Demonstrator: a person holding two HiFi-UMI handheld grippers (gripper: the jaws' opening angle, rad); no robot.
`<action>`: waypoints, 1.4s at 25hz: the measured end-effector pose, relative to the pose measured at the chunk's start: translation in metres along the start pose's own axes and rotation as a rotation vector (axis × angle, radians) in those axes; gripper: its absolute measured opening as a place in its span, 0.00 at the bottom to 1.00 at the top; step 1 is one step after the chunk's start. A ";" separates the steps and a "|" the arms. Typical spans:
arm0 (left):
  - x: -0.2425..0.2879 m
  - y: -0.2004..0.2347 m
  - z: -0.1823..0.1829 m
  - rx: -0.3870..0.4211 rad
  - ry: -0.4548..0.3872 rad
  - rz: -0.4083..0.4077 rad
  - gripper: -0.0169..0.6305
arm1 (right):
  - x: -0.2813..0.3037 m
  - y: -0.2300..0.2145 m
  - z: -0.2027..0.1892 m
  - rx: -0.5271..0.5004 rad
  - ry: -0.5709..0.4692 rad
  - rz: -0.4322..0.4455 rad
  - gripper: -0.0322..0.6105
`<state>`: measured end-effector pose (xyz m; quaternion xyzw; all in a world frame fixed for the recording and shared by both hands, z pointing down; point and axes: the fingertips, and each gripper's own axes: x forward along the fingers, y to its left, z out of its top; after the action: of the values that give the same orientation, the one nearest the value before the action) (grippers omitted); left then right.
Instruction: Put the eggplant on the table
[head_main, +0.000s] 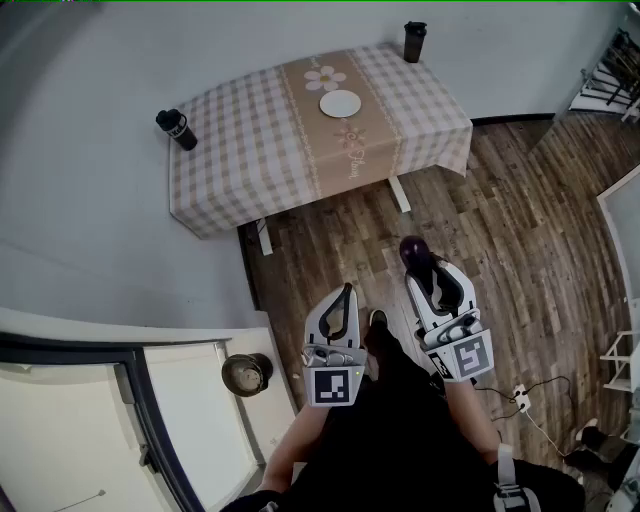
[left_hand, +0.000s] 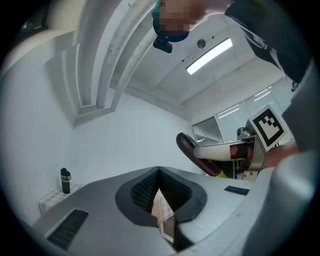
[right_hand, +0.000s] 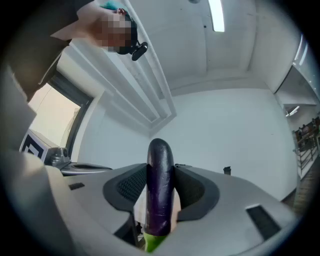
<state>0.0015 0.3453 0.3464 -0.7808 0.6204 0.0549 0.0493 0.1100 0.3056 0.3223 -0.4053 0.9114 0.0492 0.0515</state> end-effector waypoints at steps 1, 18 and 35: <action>0.009 0.000 -0.002 0.012 -0.007 -0.002 0.03 | 0.005 -0.007 -0.003 0.003 -0.006 0.005 0.33; 0.237 0.028 -0.017 0.122 0.004 0.062 0.03 | 0.173 -0.190 -0.039 0.061 -0.038 0.097 0.33; 0.358 0.132 -0.056 0.097 0.050 0.053 0.03 | 0.308 -0.244 -0.067 0.059 0.047 0.024 0.33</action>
<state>-0.0452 -0.0370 0.3479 -0.7618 0.6439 0.0064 0.0702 0.0827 -0.0923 0.3359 -0.3936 0.9182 0.0134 0.0414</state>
